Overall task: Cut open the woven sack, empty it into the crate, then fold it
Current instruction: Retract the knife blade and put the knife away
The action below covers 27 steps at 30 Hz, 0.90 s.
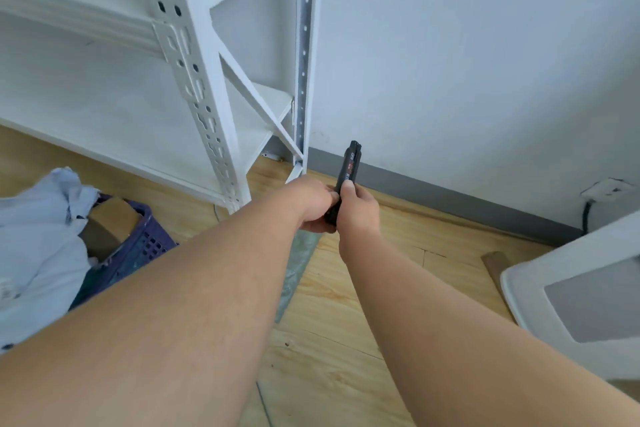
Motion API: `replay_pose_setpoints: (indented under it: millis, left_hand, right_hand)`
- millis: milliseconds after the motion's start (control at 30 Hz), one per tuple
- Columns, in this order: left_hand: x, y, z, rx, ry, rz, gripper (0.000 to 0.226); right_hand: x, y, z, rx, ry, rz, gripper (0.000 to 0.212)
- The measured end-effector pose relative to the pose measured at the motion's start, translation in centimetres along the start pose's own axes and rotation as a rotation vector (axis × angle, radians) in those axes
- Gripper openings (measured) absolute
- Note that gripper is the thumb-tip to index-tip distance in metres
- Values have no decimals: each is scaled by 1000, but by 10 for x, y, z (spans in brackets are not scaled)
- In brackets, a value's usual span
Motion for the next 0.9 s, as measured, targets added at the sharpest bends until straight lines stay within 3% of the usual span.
replay_pose_setpoints:
  millis: [233, 467, 633, 800, 900]
  left_hand:
    - [98, 81, 24, -101, -33, 58, 24]
    - [187, 119, 49, -158, -76, 139, 28]
    - [245, 138, 79, -122, -51, 127, 29]
    - [292, 128, 119, -13, 5, 109, 28]
    - [316, 113, 148, 23, 5, 102, 26]
  right_hand:
    - [84, -85, 8, 1, 25, -36, 35]
    - [171, -147, 10, 23, -24, -127, 30]
    - [217, -183, -4, 92, -80, -135, 19]
    - [255, -199, -39, 140, -173, -125, 27]
    - [277, -198, -61, 127, -231, -160, 17]
Point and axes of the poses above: each hand's wrist, its own x-axis away from the middle knuckle, its own z-axis out of the back of the hand, y = z × x, the point moved 3 cm from there along -x, towards the middle knuckle, and after that the axes turned 3 degrees about -x, right-handed, at the moved point
